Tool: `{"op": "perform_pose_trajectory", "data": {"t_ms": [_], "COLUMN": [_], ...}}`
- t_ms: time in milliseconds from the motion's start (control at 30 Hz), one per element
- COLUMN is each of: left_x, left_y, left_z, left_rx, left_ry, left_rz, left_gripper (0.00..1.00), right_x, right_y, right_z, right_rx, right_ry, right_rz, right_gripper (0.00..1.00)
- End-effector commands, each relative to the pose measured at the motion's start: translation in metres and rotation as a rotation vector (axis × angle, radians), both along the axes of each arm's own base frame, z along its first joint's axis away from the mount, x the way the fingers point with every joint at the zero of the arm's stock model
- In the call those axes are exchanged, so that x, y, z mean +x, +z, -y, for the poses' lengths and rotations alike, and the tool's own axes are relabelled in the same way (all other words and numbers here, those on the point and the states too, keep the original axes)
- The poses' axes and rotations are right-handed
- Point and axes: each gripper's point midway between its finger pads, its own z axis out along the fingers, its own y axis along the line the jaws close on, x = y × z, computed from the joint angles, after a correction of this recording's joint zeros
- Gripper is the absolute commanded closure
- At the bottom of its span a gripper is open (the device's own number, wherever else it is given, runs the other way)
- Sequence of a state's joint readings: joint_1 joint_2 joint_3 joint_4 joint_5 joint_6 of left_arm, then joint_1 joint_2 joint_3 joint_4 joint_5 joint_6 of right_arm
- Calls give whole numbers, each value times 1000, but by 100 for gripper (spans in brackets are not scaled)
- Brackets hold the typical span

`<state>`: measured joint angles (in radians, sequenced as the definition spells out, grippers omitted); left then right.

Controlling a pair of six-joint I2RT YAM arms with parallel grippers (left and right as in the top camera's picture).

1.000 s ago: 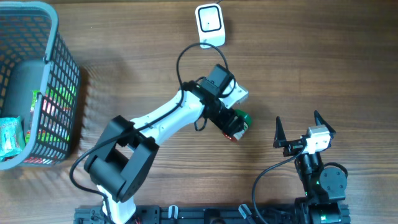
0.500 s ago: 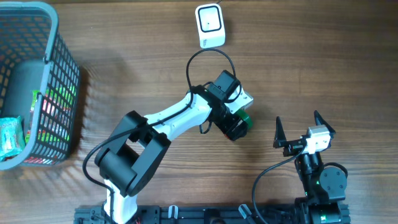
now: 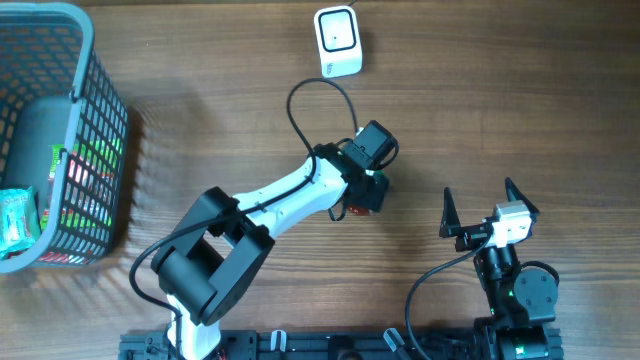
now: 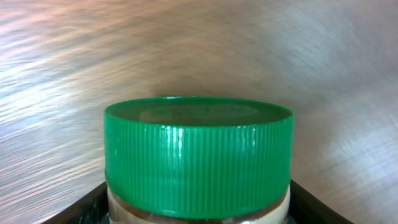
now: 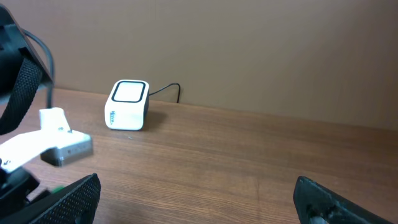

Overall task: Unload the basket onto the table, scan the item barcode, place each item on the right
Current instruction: 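Carry the jar toward the scanner and set it on the table, then reach the left gripper into the basket and grasp the green snack bag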

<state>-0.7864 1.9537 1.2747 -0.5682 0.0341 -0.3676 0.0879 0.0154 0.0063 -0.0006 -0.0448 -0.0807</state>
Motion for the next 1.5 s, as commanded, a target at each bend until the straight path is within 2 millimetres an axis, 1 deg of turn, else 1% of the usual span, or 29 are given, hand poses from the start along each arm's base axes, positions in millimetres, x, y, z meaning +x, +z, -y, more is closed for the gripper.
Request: {"op": "perform_pose_trajectory", "data": {"t_ms": [0, 67, 133, 200, 233, 267, 300, 400, 500, 533, 567, 633, 667, 733, 767, 800, 833, 867, 900, 933, 1000, 1033, 1067, 1133, 1167, 1267, 1300, 1367, 1467], "left_x": [20, 30, 27, 23, 23, 21, 21, 23, 25, 27, 31, 41, 45, 52, 56, 58, 61, 65, 71, 75, 77, 75, 71, 57, 50, 33, 29, 28, 30], "left_y": [0, 5, 5, 4, 4, 4, 4, 7, 20, 30, 45, 82, 106, 162, 199, 220, 248, 283, 314, 342, 371, 384, 390, 392, 389, 371, 357, 332, 279], "left_z": [-37, -51, -46, -43, -42, -41, -41, -41, -39, -38, -38, -37, -39, -52, -65, -75, -90, -118, -151, -191, -246, -286, -320, -398, -427, -494, -518, -542, -571], "left_rx": [119, 157, 143, 145, 146, 148, 153, 187, 174, 163, 141, 83, 58, 8, -15, -22, -23, -10, 19, 57, 107, 149, 190, 282, 316, 347, 346, 309, 235], "left_ry": [337, 478, 466, 453, 447, 439, 431, 317, 276, 259, 246, 228, 219, 235, 243, 243, 243, 263, 314, 400, 516, 595, 669, 867, 942, 1133, 1201, 1237, 1267], "left_rz": [106, 181, 175, 172, 172, 172, 172, 192, 218, 235, 261, 319, 351, 415, 461, 490, 532, 590, 650, 708, 771, 802, 817, 809, 790, 721, 676, 595, 433], "left_gripper": [34, 35, 34, 29, 22, 4, 0, 0, 0, 0, 0, 0, 0, 0, 0, 1, 4, 4, 3, 3, 0, 1, 0, 0, 0, 0, 0, 0, 0], "right_x": [0, 0, 0, 0, 0, 0, 0, 0, 0, 0, 0, 0, 0, 0, 0, 0, 0, 0, 0, 0, 0, 0, 0, 0, 0, 0, 0, 0, 0], "right_y": [1, 1, 1, 1, 1, 1, 1, 1, 1, 1, 1, 1, 1, 1, 1, 1, 1, 1, 1, 1, 1, 1, 1, 1, 1, 1, 1, 1, 1], "right_z": [-1, -1, -1, -1, 0, -1, 0, -1, -1, 0, -1, 0, 0, -1, -1, -1, -1, -1, 0, -1, 0, -1, -1, 0, 0, -1, 0, -1, 0], "right_rx": [-5, -5, -5, -5, -4, -5, -5, -5, -4, -5, -4, -5, -5, -5, -4, -5, -5, -4, -5, -5, -5, -5, -5, -5, -4, -5, -5, -5, -5], "right_ry": [5, 5, 5, 5, 5, 5, 5, 5, 5, 5, 5, 5, 5, 5, 5, 5, 5, 5, 5, 5, 5, 5, 5, 5, 5, 5, 5, 5, 5], "right_rz": [8, 8, 8, 8, 8, 8, 8, 8, 8, 8, 8, 8, 8, 8, 8, 8, 8, 8, 8, 8, 8, 8, 8, 8, 8, 8, 8, 8, 8], "right_gripper": [0, 0, 0, 0, 0, 0, 0, 0, 0, 0, 0, 0, 0, 0, 0, 0, 0, 0, 0, 0, 0, 1, 0, 0, 0, 0, 0, 0, 0]}}
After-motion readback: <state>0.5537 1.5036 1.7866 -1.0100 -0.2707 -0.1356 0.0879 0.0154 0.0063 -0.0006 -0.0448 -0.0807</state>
